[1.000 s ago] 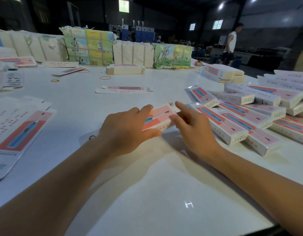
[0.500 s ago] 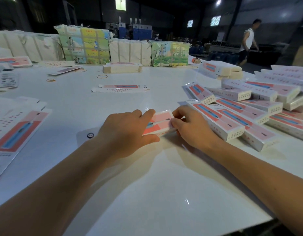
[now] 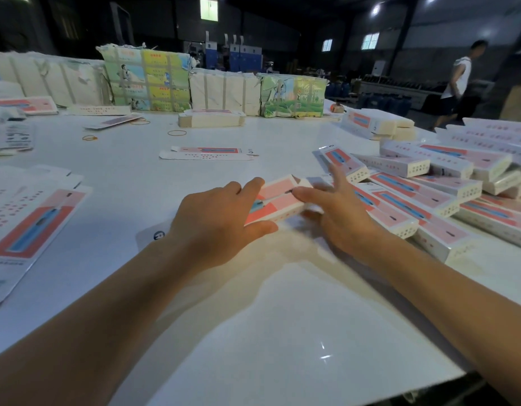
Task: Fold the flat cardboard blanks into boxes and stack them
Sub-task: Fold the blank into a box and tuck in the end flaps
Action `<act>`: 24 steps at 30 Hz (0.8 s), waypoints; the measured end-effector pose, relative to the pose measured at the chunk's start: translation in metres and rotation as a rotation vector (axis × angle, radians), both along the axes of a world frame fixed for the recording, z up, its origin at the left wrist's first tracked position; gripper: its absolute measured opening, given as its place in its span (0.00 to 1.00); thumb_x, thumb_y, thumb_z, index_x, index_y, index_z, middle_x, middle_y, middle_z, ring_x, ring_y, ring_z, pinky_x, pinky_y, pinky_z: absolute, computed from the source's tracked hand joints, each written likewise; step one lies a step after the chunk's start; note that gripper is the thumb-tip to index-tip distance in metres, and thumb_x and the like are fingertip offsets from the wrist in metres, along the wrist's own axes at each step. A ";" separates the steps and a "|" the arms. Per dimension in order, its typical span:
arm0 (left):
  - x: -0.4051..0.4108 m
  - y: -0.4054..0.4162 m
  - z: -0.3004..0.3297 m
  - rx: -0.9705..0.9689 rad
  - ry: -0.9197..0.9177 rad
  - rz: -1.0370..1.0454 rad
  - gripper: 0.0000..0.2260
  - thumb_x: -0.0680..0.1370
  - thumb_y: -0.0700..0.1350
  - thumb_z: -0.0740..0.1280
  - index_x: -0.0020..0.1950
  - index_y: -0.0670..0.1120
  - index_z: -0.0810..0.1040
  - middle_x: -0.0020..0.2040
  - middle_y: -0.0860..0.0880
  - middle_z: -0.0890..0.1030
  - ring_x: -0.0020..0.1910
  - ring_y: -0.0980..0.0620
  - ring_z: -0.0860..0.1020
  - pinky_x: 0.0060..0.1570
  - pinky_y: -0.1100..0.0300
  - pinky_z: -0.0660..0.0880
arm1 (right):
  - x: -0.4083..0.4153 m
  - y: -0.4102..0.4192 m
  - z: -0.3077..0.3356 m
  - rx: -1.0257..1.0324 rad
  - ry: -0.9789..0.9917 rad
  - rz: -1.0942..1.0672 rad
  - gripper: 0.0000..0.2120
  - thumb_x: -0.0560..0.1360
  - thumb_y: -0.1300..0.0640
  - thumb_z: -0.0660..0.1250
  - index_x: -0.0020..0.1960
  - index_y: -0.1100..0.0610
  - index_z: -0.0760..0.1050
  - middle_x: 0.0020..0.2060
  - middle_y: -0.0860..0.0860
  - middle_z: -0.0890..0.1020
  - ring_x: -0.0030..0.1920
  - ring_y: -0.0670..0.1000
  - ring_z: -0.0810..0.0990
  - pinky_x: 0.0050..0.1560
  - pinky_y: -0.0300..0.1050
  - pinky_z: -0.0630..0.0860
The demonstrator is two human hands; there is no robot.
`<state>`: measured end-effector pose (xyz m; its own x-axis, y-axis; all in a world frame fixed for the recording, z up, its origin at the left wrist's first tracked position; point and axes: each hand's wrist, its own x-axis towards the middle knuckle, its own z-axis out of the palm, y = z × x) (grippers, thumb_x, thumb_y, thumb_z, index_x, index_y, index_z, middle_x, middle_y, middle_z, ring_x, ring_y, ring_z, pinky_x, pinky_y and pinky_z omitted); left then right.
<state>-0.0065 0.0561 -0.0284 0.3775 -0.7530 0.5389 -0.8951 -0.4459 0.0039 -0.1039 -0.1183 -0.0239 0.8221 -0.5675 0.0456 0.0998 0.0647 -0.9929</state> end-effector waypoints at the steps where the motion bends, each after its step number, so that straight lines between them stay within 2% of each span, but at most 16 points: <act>1: -0.001 -0.001 0.001 -0.002 0.002 -0.008 0.33 0.71 0.70 0.46 0.73 0.56 0.54 0.61 0.54 0.74 0.52 0.52 0.75 0.41 0.60 0.69 | 0.000 0.002 0.001 0.296 -0.024 0.121 0.26 0.68 0.64 0.71 0.65 0.57 0.69 0.54 0.59 0.80 0.49 0.57 0.84 0.41 0.52 0.81; 2: -0.002 -0.001 0.001 -0.002 0.002 -0.016 0.32 0.72 0.70 0.47 0.72 0.56 0.54 0.61 0.53 0.74 0.52 0.52 0.75 0.41 0.60 0.70 | 0.000 0.004 0.003 0.431 -0.032 0.183 0.17 0.67 0.64 0.70 0.56 0.62 0.76 0.48 0.60 0.83 0.45 0.57 0.84 0.38 0.52 0.82; 3: -0.003 -0.002 0.000 0.001 -0.003 -0.018 0.32 0.72 0.70 0.48 0.72 0.56 0.54 0.61 0.53 0.74 0.52 0.53 0.75 0.41 0.60 0.70 | 0.000 0.005 0.003 0.450 -0.036 0.198 0.08 0.67 0.64 0.70 0.46 0.62 0.81 0.44 0.60 0.84 0.44 0.57 0.85 0.38 0.52 0.83; 4: -0.004 -0.003 -0.001 0.011 -0.016 -0.013 0.33 0.72 0.70 0.47 0.73 0.55 0.54 0.60 0.53 0.74 0.51 0.52 0.75 0.41 0.60 0.71 | 0.000 0.006 0.002 0.404 -0.043 0.176 0.04 0.69 0.65 0.69 0.42 0.60 0.82 0.42 0.59 0.84 0.43 0.57 0.85 0.38 0.52 0.83; 5: -0.005 -0.003 -0.002 0.022 -0.034 0.001 0.33 0.72 0.69 0.46 0.73 0.55 0.54 0.59 0.52 0.74 0.51 0.51 0.75 0.41 0.58 0.71 | 0.000 0.007 0.000 0.309 -0.051 0.128 0.05 0.72 0.65 0.67 0.42 0.60 0.81 0.41 0.59 0.84 0.42 0.57 0.85 0.39 0.51 0.83; 6: -0.007 -0.004 -0.003 0.029 -0.049 0.017 0.33 0.72 0.69 0.45 0.73 0.54 0.54 0.58 0.52 0.74 0.52 0.50 0.75 0.41 0.58 0.71 | 0.001 0.008 -0.003 0.122 -0.058 0.054 0.03 0.74 0.65 0.66 0.46 0.61 0.79 0.41 0.59 0.84 0.41 0.57 0.85 0.40 0.52 0.83; 7: -0.008 -0.005 -0.004 0.031 -0.070 0.033 0.34 0.71 0.68 0.44 0.73 0.53 0.54 0.58 0.51 0.74 0.52 0.49 0.76 0.41 0.57 0.71 | -0.001 0.012 -0.004 -0.186 -0.037 -0.037 0.04 0.77 0.63 0.65 0.48 0.63 0.76 0.41 0.59 0.83 0.40 0.57 0.84 0.40 0.52 0.82; 9: -0.013 -0.010 -0.006 0.046 -0.141 0.073 0.35 0.71 0.66 0.41 0.74 0.50 0.55 0.56 0.49 0.74 0.51 0.47 0.76 0.39 0.57 0.69 | -0.003 0.017 -0.013 -0.981 0.080 -0.172 0.09 0.80 0.56 0.60 0.49 0.63 0.74 0.40 0.59 0.82 0.39 0.58 0.81 0.39 0.50 0.75; 10: -0.017 -0.013 -0.007 0.063 -0.179 0.094 0.35 0.72 0.65 0.41 0.74 0.49 0.56 0.55 0.48 0.74 0.50 0.46 0.76 0.37 0.57 0.66 | -0.003 0.020 -0.018 -1.246 0.131 -0.178 0.10 0.81 0.54 0.58 0.50 0.61 0.73 0.40 0.58 0.82 0.39 0.59 0.79 0.37 0.48 0.69; 12: -0.022 -0.015 -0.008 0.087 -0.263 0.132 0.30 0.76 0.62 0.44 0.73 0.47 0.61 0.50 0.48 0.75 0.45 0.47 0.77 0.34 0.57 0.62 | -0.003 0.027 -0.020 -1.414 0.136 -0.120 0.10 0.81 0.54 0.55 0.48 0.58 0.72 0.37 0.57 0.81 0.35 0.58 0.75 0.35 0.46 0.61; 13: -0.024 -0.015 -0.008 0.089 -0.319 0.157 0.29 0.76 0.60 0.44 0.72 0.47 0.63 0.48 0.49 0.75 0.43 0.48 0.77 0.33 0.57 0.62 | -0.004 0.029 -0.020 -1.379 0.119 -0.089 0.10 0.81 0.55 0.55 0.44 0.56 0.71 0.35 0.55 0.80 0.33 0.56 0.73 0.35 0.45 0.61; 14: -0.024 -0.015 -0.007 0.088 -0.359 0.173 0.29 0.76 0.60 0.42 0.71 0.47 0.63 0.47 0.49 0.75 0.42 0.49 0.76 0.32 0.57 0.61 | -0.005 0.031 -0.018 -1.250 0.083 -0.066 0.11 0.81 0.55 0.56 0.41 0.56 0.71 0.32 0.53 0.79 0.32 0.54 0.73 0.35 0.45 0.63; 16: -0.021 -0.015 -0.006 0.087 -0.364 0.169 0.30 0.77 0.63 0.41 0.73 0.47 0.56 0.52 0.49 0.73 0.47 0.50 0.75 0.36 0.59 0.62 | -0.006 0.036 -0.010 -0.745 -0.032 -0.019 0.15 0.81 0.55 0.57 0.40 0.58 0.77 0.33 0.52 0.82 0.36 0.53 0.80 0.37 0.47 0.74; 18: -0.018 -0.016 -0.002 0.075 -0.304 0.170 0.33 0.76 0.67 0.47 0.74 0.48 0.48 0.59 0.49 0.71 0.53 0.51 0.74 0.39 0.60 0.63 | -0.004 0.034 -0.001 -0.216 -0.108 0.053 0.15 0.80 0.57 0.59 0.42 0.59 0.81 0.38 0.55 0.85 0.40 0.54 0.84 0.40 0.47 0.81; 19: -0.016 -0.016 0.000 0.056 -0.283 0.177 0.35 0.75 0.69 0.49 0.73 0.48 0.47 0.61 0.49 0.71 0.55 0.50 0.73 0.40 0.61 0.63 | -0.003 0.033 0.001 -0.082 -0.114 0.089 0.13 0.79 0.58 0.61 0.43 0.58 0.82 0.40 0.56 0.85 0.41 0.54 0.84 0.41 0.47 0.82; 24: -0.019 -0.020 -0.001 0.041 -0.262 0.179 0.34 0.75 0.69 0.51 0.72 0.49 0.49 0.61 0.50 0.71 0.55 0.50 0.73 0.40 0.61 0.64 | -0.003 0.029 0.000 -0.035 -0.126 0.133 0.09 0.78 0.58 0.63 0.48 0.58 0.82 0.43 0.56 0.85 0.42 0.54 0.84 0.42 0.47 0.82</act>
